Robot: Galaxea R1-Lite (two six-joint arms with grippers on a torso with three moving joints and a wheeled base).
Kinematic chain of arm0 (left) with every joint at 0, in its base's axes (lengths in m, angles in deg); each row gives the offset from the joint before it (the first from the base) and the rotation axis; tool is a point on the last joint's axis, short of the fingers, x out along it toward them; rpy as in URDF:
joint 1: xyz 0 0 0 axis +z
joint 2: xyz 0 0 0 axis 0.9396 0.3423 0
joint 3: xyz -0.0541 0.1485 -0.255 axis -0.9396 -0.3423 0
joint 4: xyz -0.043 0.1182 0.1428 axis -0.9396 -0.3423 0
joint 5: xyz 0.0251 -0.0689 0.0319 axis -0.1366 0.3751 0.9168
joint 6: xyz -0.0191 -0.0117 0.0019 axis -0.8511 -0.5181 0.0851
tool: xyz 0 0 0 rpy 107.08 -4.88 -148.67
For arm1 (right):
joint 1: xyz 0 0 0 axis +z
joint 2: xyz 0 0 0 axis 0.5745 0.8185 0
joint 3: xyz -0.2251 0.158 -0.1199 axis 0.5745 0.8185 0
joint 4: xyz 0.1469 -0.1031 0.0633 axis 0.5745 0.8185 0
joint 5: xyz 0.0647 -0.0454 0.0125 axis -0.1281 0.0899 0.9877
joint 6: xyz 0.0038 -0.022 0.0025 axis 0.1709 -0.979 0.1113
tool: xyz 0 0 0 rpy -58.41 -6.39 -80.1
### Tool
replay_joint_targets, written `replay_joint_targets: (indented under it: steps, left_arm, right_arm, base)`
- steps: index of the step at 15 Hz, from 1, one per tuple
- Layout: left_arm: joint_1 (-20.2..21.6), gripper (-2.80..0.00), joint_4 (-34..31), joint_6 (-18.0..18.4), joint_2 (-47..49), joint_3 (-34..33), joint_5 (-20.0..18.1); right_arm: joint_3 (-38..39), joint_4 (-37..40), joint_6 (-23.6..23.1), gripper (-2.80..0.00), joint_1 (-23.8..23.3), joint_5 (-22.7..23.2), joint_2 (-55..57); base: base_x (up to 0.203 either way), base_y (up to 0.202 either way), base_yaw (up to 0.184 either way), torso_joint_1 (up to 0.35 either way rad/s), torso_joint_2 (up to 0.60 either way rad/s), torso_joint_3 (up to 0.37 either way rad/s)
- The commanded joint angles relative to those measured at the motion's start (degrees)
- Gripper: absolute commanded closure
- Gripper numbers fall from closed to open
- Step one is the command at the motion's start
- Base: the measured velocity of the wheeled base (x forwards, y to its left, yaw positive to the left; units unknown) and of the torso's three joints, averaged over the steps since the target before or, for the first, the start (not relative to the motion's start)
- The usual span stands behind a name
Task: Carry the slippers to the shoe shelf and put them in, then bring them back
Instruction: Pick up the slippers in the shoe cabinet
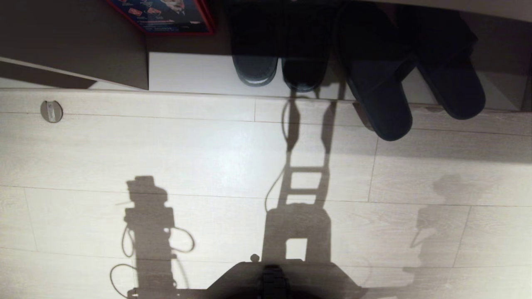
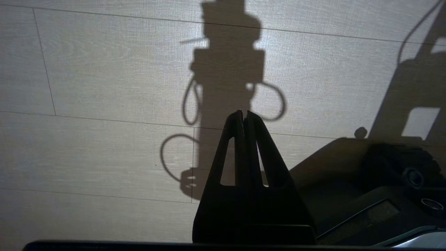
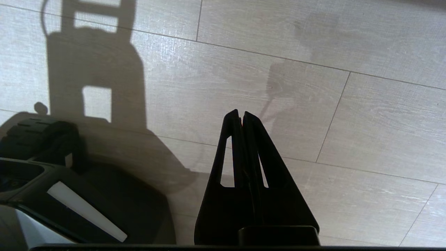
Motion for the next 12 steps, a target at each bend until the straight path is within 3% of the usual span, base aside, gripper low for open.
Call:
replay_joint_targets:
  steps: [1,12]
  left_arm:
    - [0.0,0.00,0.0,-0.1,0.0,-0.1,0.0]
    - [0.0,0.00,0.0,-0.3,0.0,0.0,0.0]
  right_arm:
    - [0.0,0.0,0.0,0.00,0.0,0.0,0.2]
    - [-1.6,0.3,0.8,0.00,0.0,0.2,0.2]
  base:
    - [0.000,0.000,0.000,0.000,0.00,0.000]
    - [0.000,0.000,0.000,0.000,0.00,0.000]
